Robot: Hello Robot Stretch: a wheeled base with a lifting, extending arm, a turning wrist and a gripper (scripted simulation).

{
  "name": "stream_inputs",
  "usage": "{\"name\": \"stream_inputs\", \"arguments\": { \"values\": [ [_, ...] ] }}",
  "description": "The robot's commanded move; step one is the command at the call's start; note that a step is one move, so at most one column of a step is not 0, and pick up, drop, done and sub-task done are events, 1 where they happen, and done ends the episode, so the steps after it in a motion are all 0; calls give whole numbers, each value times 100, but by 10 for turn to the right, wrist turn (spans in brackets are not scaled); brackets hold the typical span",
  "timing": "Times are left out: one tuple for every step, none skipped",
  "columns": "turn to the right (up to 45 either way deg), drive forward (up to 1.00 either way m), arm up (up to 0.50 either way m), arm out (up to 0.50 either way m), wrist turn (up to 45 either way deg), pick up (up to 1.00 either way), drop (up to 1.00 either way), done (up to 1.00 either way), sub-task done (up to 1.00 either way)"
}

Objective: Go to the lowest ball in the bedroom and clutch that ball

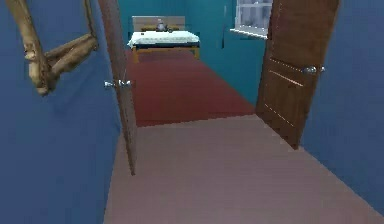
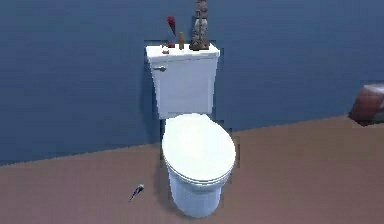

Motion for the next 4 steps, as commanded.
{"name": "stream_inputs", "arguments": {
  "values": [
    [0,100,0,0,0,0,0,0,0],
    [0,90,0,0,0,0,0,0,0],
    [-300,0,0,0,0,0,0,0,0],
    [0,100,0,0,0,0,0,0,0]
  ]
}}
